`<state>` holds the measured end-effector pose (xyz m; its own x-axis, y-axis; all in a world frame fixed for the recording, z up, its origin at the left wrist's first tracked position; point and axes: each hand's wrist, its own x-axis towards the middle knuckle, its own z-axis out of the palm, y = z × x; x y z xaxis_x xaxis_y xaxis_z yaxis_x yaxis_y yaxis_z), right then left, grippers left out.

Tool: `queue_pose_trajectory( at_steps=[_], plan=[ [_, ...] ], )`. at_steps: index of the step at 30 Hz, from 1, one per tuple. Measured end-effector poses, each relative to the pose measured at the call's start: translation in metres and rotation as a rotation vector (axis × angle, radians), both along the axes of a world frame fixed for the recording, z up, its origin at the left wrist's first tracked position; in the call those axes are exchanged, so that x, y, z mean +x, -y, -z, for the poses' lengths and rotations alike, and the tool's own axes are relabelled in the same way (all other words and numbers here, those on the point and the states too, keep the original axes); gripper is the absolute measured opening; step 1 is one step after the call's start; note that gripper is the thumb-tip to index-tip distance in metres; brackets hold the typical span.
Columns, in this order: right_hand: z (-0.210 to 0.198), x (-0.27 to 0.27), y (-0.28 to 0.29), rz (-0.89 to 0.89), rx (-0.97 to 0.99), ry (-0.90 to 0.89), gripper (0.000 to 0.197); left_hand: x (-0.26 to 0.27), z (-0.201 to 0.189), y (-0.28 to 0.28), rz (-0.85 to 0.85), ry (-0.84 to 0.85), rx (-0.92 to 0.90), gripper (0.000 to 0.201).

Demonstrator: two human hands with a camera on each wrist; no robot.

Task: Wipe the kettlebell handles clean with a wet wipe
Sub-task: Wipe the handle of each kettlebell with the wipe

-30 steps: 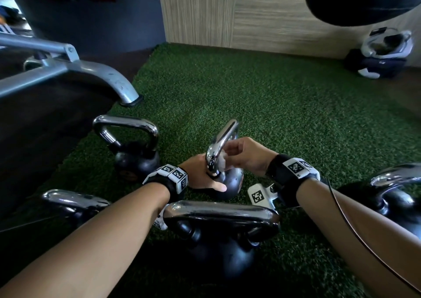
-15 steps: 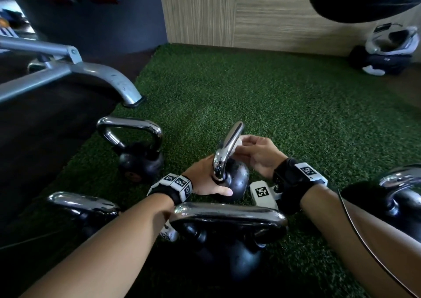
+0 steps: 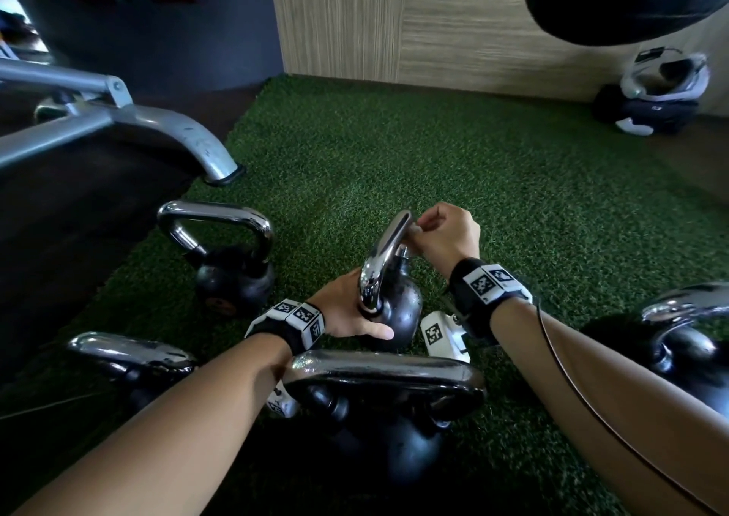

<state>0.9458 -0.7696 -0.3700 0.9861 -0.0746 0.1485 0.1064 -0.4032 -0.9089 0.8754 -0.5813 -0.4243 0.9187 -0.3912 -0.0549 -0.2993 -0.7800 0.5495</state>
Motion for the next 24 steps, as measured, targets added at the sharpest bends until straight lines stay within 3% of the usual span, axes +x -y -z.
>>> queue_pose_trajectory(
  at_steps=[3,7,10,14,16,18,22,24],
  plan=[
    [0.006,0.001,-0.005,0.068,-0.075,0.045,0.017,-0.005,-0.003,0.000,0.034,0.022,-0.049,0.039],
    [0.010,0.005,-0.007,0.149,-0.122,-0.033,0.015,-0.006,-0.003,0.003,0.024,0.045,-0.012,0.051],
    [0.006,0.011,-0.010,0.139,-0.082,-0.094,0.016,-0.004,-0.002,0.005,0.041,0.055,0.036,0.045],
    [0.006,0.007,-0.011,0.121,-0.212,-0.065,0.010,-0.004,0.000,0.003,0.044,0.034,-0.024,0.052],
    [0.007,0.006,-0.011,0.088,-0.230,-0.134,0.017,-0.006,-0.008,0.006,0.054,0.035,-0.029,0.036],
    [0.004,0.005,-0.011,0.051,-0.193,-0.244,0.029,-0.007,-0.019,0.009,0.079,0.013,-0.002,0.039],
    [-0.003,0.002,-0.004,-0.067,-0.219,-0.328,0.035,-0.006,-0.043,0.008,0.064,-0.103,0.249,0.032],
    [-0.005,-0.001,0.003,-0.128,-0.214,-0.323,0.031,-0.004,-0.060,0.005,0.004,-0.138,0.426,0.013]
  ],
)
